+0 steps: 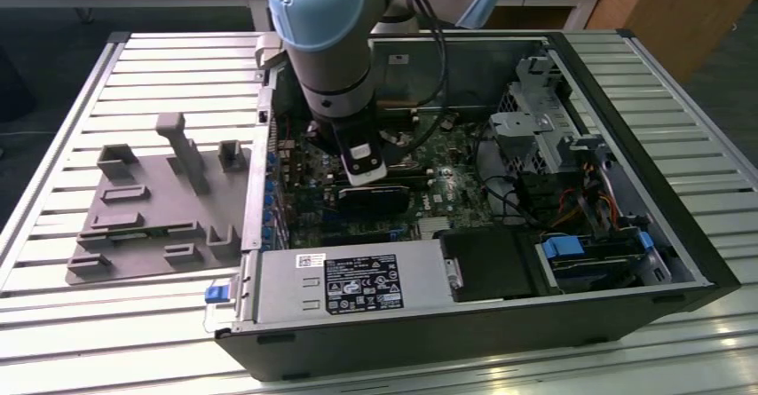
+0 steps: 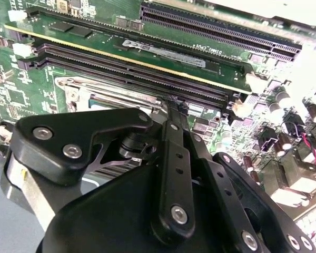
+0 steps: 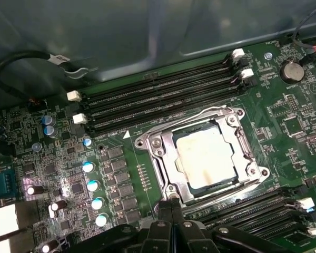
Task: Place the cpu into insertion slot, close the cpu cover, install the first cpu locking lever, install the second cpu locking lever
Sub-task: 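Install the second cpu locking lever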
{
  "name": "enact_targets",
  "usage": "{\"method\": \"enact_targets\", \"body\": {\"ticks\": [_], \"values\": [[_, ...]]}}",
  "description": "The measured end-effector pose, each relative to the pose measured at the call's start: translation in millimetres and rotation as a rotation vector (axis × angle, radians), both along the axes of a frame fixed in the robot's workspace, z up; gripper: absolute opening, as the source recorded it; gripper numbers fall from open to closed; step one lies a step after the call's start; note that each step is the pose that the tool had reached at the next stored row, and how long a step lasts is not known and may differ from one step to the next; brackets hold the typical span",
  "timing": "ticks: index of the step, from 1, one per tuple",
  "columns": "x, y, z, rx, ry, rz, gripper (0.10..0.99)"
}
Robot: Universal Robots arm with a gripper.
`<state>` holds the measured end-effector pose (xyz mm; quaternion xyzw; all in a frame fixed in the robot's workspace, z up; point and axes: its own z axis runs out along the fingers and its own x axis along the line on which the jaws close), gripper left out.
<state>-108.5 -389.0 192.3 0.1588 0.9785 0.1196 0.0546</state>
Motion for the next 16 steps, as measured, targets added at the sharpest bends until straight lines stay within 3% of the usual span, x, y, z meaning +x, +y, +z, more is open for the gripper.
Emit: {"method": "enact_targets", "body": {"ticks": [16], "values": [[-2.9, 0.4, -1.7, 0.000, -0.0006, 0.000, 0.102]]}}
